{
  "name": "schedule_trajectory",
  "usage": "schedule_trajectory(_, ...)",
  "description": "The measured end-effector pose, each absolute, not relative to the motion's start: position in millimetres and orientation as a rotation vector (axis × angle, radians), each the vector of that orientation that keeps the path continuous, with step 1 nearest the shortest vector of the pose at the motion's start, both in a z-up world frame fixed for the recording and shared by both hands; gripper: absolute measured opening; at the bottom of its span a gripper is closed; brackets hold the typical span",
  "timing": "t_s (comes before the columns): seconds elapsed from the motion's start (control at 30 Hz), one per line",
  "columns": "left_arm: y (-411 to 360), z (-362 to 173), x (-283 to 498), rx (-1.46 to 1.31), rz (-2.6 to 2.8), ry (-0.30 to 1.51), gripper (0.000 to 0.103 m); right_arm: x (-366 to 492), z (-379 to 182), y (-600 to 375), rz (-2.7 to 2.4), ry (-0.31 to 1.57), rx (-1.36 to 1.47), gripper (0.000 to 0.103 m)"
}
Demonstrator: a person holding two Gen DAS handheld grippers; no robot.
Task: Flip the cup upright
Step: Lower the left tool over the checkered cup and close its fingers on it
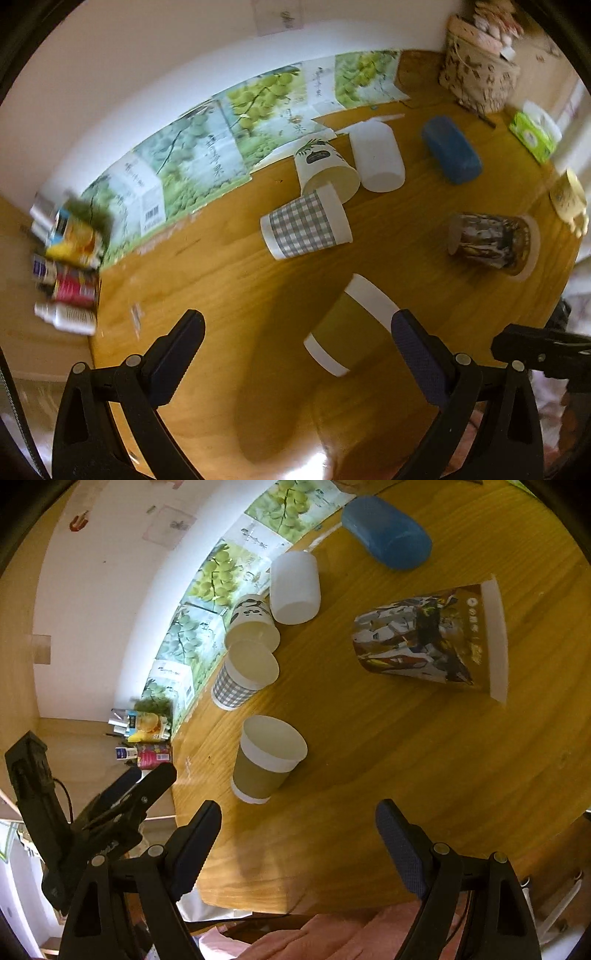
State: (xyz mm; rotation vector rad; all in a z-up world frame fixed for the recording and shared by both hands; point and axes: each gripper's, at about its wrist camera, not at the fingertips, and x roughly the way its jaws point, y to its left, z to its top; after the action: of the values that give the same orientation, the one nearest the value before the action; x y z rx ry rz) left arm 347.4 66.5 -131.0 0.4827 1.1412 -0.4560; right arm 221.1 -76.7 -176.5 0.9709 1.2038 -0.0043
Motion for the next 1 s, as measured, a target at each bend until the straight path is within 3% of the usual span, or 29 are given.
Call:
schedule_trajectory(0.33, 45.9, -150.4, 373.1, 0.772, -0.537, 1.016, 0.101, 237.7, -191.5, -71.9, -0.040, 1.226, 1.002, 0.086)
schedule_trajectory(1.0, 12.3, -205.2, 410.2, 1.044, -0.780, 0.951, 0.101, 258.9, -217.1, -59.8, -0.041, 1.293, 1.003, 0.086)
